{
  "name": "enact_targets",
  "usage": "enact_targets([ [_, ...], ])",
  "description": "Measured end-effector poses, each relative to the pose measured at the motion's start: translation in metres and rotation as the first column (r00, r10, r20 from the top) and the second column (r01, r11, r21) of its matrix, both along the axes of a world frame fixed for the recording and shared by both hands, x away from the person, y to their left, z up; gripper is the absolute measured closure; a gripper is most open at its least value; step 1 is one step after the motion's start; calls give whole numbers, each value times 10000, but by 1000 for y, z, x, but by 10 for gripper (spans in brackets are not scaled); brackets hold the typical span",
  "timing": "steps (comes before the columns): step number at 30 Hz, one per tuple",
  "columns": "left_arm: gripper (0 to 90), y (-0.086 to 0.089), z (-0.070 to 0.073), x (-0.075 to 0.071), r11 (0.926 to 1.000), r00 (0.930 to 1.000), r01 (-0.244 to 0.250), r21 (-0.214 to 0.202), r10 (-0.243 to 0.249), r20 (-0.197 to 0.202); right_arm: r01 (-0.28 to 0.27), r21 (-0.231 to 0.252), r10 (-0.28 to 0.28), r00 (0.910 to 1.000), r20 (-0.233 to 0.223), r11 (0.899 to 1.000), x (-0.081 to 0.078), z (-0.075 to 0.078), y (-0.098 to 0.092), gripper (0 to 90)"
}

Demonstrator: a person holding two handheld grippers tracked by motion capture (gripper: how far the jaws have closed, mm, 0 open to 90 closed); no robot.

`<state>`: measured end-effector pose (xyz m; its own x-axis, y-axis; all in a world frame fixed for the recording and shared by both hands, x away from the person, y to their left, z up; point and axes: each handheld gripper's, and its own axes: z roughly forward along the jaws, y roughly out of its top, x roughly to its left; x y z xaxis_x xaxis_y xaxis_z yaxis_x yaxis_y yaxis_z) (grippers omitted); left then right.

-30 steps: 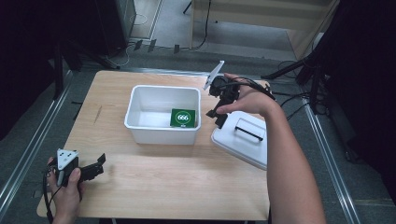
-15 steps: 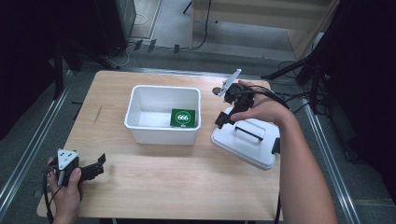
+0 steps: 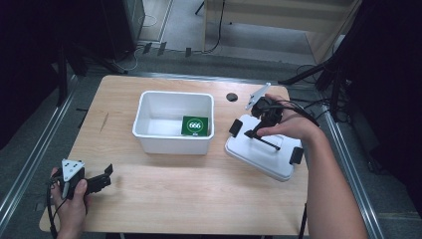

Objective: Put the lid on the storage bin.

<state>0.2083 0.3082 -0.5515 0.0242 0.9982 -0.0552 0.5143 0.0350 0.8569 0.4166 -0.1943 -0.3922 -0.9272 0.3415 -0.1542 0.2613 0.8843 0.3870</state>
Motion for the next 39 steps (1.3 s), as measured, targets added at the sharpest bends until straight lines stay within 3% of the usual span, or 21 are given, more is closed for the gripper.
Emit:
enact_targets([
  [11, 0, 0, 0, 0, 10000, 10000, -7, 30, 7, -15, 403, -1, -403, 9991, -115, 9992, -4, -16, -23, 210],
  [21, 0, -1, 0, 0, 10000, 10000, 13, 40, -13, -22, 525, -105, -528, 9982, -290, 9986, -7, -32, -33, 317],
  [29, 0, -1, 0, 0, 10000, 10000, 9, 39, -9, -25, 850, 272, -833, 9947, -599, 9960, -6, -44, -44, 395],
  [35, 0, -1, 0, 0, 10000, 10000, 18, 64, -18, -52, 960, 181, -942, 9920, -842, 9952, -8, -51, -50, 445],
  [39, 0, -1, 0, 0, 10000, 10000, 2, 57, -2, -21, 992, -4, -990, 9922, -754, 9951, -8, -55, -54, 495],
])
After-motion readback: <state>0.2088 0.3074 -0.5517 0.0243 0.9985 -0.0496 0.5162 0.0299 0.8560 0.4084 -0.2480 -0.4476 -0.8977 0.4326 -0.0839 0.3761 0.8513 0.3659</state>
